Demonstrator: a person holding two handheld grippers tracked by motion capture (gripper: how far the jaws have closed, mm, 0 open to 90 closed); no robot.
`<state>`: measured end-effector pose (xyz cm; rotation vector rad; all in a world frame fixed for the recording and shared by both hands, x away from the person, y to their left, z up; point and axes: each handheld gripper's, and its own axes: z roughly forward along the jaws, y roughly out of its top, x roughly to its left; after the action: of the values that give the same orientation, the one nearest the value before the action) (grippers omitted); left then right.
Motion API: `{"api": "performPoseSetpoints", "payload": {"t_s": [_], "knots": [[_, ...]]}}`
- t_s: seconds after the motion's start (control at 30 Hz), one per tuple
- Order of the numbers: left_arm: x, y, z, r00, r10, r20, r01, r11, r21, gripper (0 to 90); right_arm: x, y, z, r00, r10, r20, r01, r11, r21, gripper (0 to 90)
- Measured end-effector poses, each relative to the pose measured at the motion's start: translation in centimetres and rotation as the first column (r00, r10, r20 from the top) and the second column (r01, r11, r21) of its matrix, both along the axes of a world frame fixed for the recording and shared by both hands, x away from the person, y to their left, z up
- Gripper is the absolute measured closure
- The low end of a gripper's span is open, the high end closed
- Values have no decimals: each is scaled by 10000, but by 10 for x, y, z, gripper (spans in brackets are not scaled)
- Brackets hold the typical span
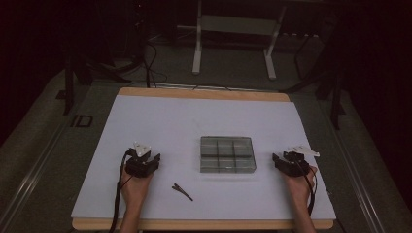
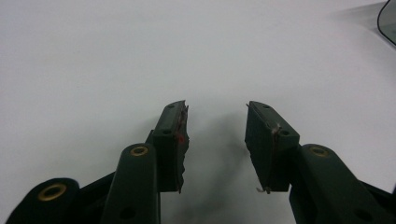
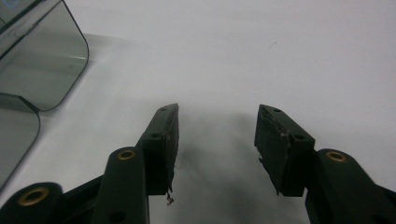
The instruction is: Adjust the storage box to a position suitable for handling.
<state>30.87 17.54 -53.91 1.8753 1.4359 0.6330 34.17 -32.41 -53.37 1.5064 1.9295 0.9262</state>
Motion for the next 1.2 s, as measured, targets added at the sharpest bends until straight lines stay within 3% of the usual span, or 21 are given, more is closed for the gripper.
{"api": "performPoseSetpoints", "payload": {"t_s": [0.13, 0.4, 0.67, 0.83, 1.2], "knots": [[0, 0, 0, 9999, -100, -63, 99, 9997, -211, 592, 0, -1, 2, 10000, 82, 11, -82, 9999, -139, 496], [-3, 2, 3, 9997, -259, -50, 257, 9994, -234, 605, -4, 3, 9, 9988, 410, 275, -400, 9986, -341, 518], [-4, 4, 4, 9998, -204, 65, 205, 9996, -200, 604, -3, 3, 11, 9983, 563, 173, -558, 9981, -278, 517], [-4, 5, 7, 9997, -189, 133, 194, 9989, -429, 604, -5, 5, 12, 9979, 642, 94, -642, 9979, -58, 502], [-3, 3, 11, 9995, -316, -19, 315, 9994, -120, 612, -3, 11, 14, 9945, 1044, -71, -1043, 9945, 86, 533]]}}
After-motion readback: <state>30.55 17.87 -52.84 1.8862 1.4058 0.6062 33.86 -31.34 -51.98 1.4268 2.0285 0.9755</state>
